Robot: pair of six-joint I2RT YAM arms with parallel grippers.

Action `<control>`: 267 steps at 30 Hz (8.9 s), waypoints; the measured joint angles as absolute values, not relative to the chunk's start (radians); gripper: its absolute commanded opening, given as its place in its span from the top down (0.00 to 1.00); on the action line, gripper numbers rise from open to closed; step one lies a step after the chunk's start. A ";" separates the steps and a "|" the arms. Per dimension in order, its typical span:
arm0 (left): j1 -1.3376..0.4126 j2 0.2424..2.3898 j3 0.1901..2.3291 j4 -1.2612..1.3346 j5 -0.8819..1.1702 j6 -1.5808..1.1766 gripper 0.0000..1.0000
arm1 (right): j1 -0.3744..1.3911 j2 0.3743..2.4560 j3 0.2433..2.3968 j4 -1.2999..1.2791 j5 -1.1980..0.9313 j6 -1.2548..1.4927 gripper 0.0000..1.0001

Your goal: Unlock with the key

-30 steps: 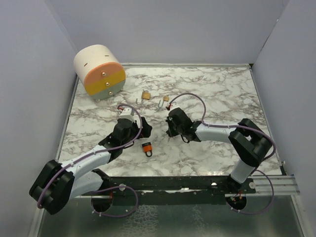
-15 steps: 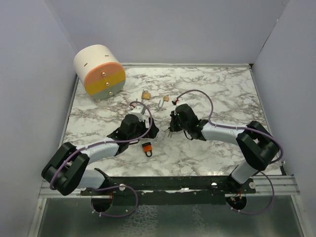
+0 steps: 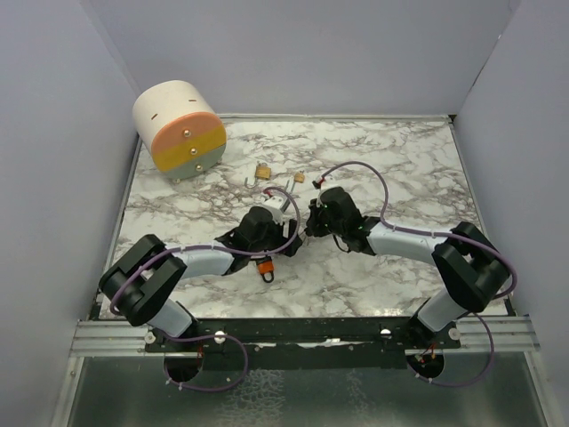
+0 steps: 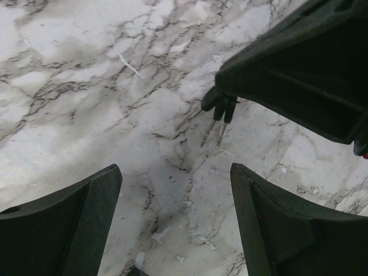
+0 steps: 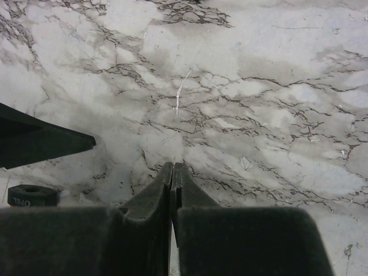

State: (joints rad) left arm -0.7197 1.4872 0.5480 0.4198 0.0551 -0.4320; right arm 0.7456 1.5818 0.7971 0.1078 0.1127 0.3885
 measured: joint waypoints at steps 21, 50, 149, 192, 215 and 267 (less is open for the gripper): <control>-0.761 1.358 0.452 0.577 -0.049 -0.399 0.15 | 0.738 1.185 0.613 0.294 0.033 0.175 0.99; -0.761 1.355 0.325 0.991 0.111 -0.377 0.17 | 0.738 1.179 0.648 0.228 -0.119 0.070 0.99; -0.752 1.010 0.182 0.709 -0.121 -0.432 0.19 | 0.627 1.559 0.693 0.279 -0.214 0.357 0.99; -0.752 1.435 0.407 0.999 0.271 -0.439 0.27 | 0.587 1.217 0.507 0.501 -0.204 0.497 0.99; -0.788 0.908 0.345 0.086 -0.234 -0.774 0.29 | 0.576 1.217 0.446 0.499 -0.098 0.507 0.99; -0.997 1.380 0.586 -0.082 -0.334 -0.768 0.21 | 0.574 1.238 0.443 0.503 -0.098 0.527 0.99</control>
State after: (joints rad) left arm -0.9974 1.3796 0.5858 -0.0818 -0.3340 -0.7677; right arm 0.5739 1.2381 0.4427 0.5026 -0.0978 0.5266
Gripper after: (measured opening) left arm 0.788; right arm 0.033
